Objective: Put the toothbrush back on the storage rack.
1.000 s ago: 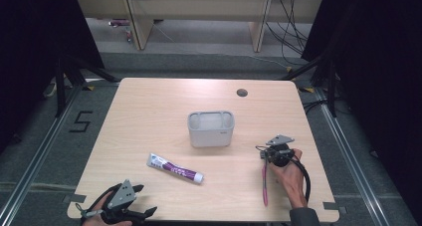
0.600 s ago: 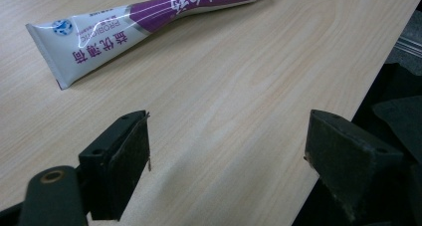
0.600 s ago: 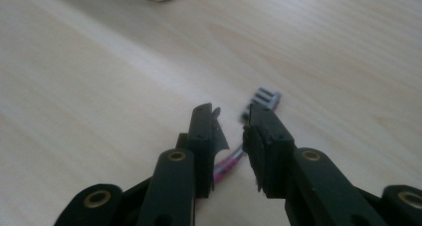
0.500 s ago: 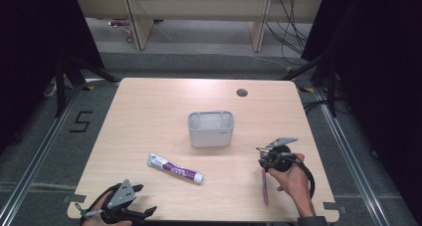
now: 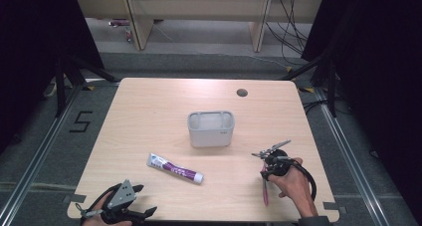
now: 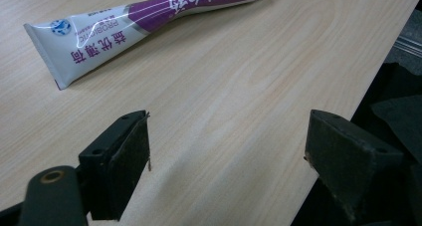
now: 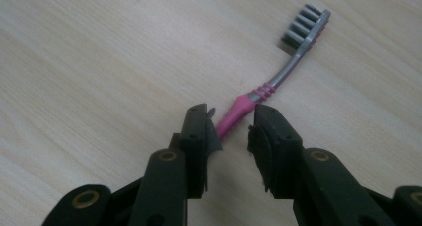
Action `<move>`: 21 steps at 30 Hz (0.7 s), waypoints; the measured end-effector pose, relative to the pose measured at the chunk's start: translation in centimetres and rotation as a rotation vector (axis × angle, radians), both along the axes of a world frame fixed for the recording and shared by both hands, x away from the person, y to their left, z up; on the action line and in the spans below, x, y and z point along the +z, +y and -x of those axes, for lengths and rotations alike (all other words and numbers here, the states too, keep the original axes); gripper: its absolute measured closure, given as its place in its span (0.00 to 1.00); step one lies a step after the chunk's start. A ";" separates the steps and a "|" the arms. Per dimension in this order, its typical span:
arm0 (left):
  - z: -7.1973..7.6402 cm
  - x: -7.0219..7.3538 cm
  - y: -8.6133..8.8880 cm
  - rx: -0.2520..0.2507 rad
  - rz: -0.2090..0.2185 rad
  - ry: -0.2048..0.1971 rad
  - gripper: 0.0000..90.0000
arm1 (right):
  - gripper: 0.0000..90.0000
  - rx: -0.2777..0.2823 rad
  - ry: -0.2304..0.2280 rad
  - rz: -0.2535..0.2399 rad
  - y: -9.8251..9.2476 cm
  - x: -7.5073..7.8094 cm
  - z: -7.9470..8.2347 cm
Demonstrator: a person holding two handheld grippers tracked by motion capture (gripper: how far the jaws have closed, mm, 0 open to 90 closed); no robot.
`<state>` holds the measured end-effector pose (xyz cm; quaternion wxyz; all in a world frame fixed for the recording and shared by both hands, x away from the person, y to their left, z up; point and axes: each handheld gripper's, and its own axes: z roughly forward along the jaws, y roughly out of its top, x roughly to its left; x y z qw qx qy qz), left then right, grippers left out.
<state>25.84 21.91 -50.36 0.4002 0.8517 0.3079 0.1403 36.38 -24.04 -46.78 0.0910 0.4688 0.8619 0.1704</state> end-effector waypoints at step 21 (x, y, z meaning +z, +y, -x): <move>0.0 0.0 0.0 0.000 -0.002 -0.001 0.19 | 0.76 0.044 0.070 0.090 0.6 -0.6 -1.2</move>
